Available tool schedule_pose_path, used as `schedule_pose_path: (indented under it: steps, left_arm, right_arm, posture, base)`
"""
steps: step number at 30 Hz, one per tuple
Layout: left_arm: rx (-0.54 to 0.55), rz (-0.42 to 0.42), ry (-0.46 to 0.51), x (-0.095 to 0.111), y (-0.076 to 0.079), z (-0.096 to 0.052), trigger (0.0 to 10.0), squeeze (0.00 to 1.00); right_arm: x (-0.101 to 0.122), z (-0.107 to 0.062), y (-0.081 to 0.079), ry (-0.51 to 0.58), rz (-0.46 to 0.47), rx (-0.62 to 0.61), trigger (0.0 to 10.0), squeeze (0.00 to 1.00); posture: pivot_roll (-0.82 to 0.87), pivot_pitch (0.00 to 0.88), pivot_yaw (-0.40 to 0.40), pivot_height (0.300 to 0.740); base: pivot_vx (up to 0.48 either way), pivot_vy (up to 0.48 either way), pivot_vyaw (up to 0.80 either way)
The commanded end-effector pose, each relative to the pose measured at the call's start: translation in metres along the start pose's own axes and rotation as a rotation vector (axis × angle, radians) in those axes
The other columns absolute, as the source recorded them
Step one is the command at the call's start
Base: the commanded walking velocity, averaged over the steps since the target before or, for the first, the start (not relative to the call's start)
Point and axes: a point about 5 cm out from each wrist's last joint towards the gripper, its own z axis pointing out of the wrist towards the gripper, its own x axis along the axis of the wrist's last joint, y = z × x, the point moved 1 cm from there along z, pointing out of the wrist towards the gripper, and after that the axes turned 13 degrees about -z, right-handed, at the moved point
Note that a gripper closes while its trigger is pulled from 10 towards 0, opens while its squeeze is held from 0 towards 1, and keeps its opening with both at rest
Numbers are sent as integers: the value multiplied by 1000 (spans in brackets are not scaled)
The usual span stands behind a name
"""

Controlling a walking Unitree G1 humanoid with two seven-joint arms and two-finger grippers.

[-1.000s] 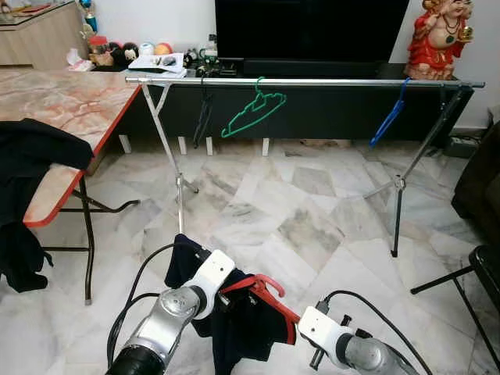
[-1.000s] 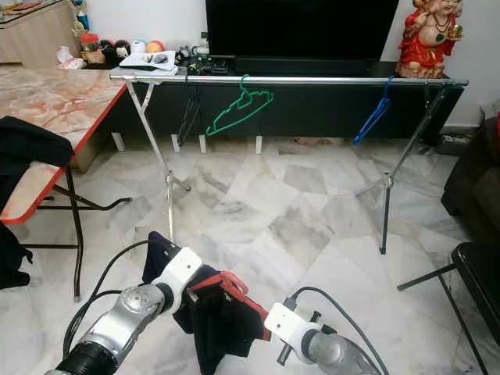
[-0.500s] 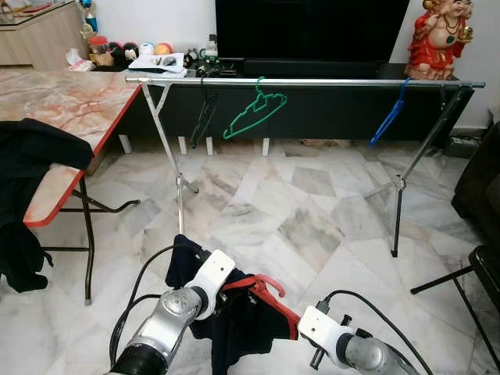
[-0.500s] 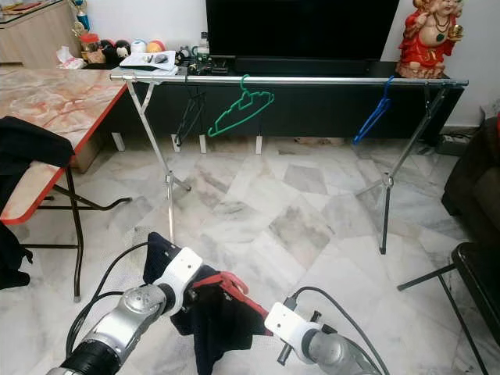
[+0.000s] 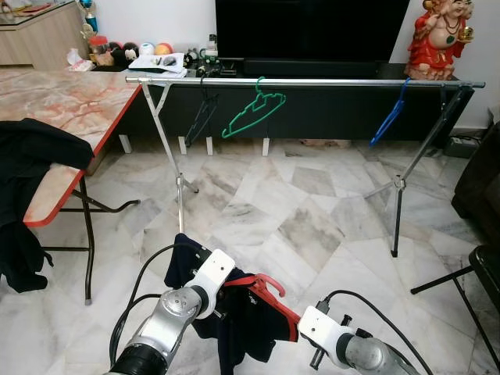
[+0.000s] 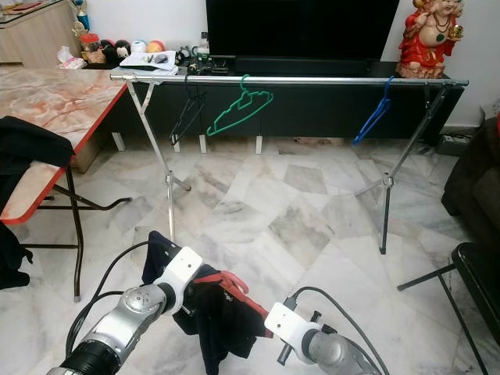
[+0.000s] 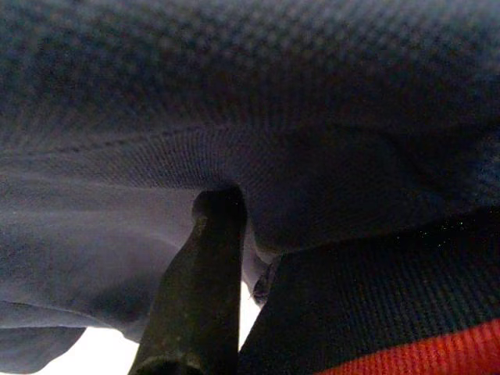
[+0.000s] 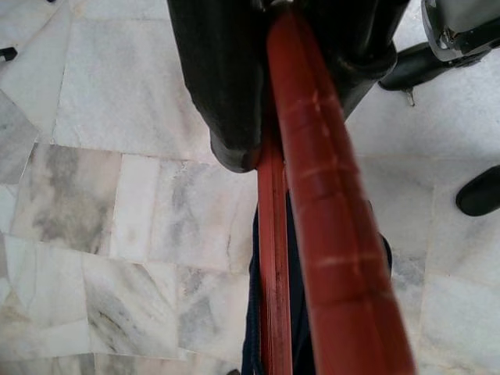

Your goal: Hang hanger

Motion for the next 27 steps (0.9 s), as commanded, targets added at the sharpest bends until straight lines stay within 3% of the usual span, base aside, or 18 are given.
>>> schedule_pose_path:
  steps: [1,27]
  left_arm:
    - [3,3,6,2,-3,-1,0,0]
    - [11,-5,14,3,-7,-3,0,0]
  right_arm:
    - [8,1,8,39,-10,-27,0,0]
    - [7,1,6,30,-13,-23,0,0]
  posture:
    - [86,57,-48,740]
    - [88,65,-48,740]
  base:
    - [0,0,0]
    - [0,0,0]
